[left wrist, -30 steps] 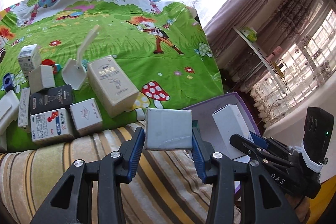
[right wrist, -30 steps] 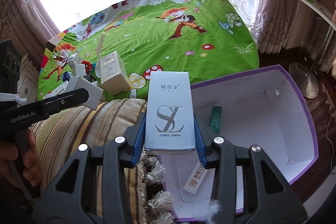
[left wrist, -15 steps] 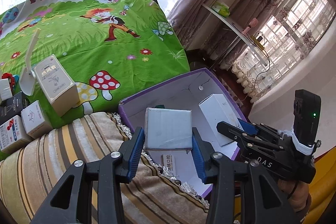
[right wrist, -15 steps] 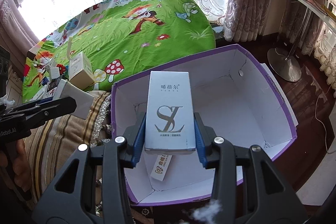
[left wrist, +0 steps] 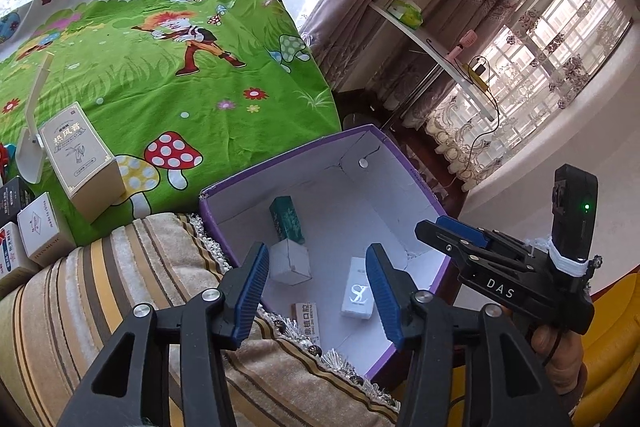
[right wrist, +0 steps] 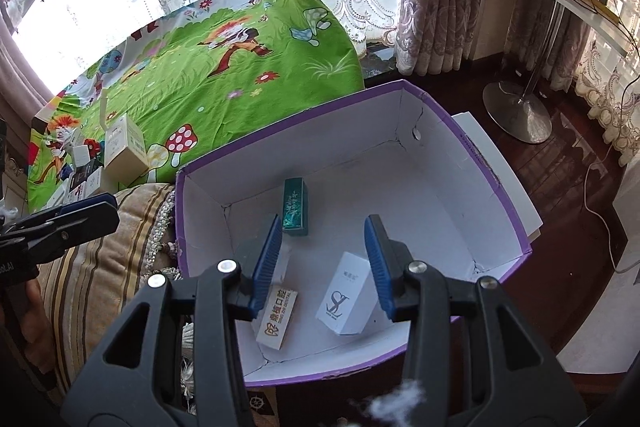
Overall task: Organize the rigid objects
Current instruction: 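Carry both white boxes into the purple box and open both tools, then move both open tools back over the remaining boxes on the bed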
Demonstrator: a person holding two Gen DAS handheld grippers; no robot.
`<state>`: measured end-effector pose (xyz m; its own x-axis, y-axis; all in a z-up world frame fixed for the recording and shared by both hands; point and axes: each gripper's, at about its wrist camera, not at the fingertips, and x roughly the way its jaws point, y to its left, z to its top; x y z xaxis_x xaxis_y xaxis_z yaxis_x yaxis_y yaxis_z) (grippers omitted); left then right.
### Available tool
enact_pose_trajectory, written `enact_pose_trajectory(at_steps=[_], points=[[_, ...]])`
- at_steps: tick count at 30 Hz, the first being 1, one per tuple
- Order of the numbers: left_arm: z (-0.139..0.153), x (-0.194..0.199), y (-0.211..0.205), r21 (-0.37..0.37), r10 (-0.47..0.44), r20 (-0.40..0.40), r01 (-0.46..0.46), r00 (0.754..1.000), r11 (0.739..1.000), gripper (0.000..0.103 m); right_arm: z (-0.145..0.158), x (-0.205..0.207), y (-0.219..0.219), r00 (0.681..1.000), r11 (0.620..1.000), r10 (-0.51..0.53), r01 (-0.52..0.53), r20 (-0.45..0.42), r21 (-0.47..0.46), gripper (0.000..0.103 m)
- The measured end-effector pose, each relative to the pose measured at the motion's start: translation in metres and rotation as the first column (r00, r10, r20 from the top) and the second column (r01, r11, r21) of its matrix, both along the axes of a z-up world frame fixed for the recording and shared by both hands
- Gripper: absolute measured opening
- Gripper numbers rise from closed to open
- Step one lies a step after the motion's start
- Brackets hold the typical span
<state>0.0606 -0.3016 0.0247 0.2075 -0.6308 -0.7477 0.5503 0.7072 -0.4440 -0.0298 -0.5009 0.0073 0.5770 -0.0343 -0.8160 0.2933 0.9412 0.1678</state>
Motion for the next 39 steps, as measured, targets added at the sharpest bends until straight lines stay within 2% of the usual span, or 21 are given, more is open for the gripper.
enact_pose_trajectory(at_steps=[4, 8, 20, 31, 39], points=[[-0.001, 0.000, 0.003, -0.003, 0.010, -0.005, -0.010, 1.000, 1.000, 0.052, 0.000, 0.001, 0.003, 1.000, 1.000, 0.020, -0.020, 0.005, 0.014, 0.049], [0.002, -0.001, 0.005, -0.004, 0.012, 0.010, -0.012, 1.000, 1.000, 0.052, 0.003, 0.001, 0.007, 0.999, 0.999, 0.031, -0.031, 0.012, 0.023, 0.059], [0.011, 0.001, 0.038, -0.038, 0.056, 0.042, -0.055, 0.998, 0.998, 0.052, 0.017, 0.008, 0.037, 0.994, 0.994, 0.106, -0.106, 0.008, -0.007, 0.066], [0.013, 0.016, 0.098, -0.064, 0.183, 0.031, -0.181, 0.983, 0.981, 0.052, 0.020, 0.021, 0.073, 0.982, 0.981, 0.190, -0.191, -0.014, -0.030, 0.068], [0.006, 0.024, 0.153, -0.075, 0.295, -0.001, -0.294, 0.956, 0.953, 0.052, 0.019, 0.032, 0.099, 0.968, 0.968, 0.250, -0.251, -0.032, -0.026, 0.069]])
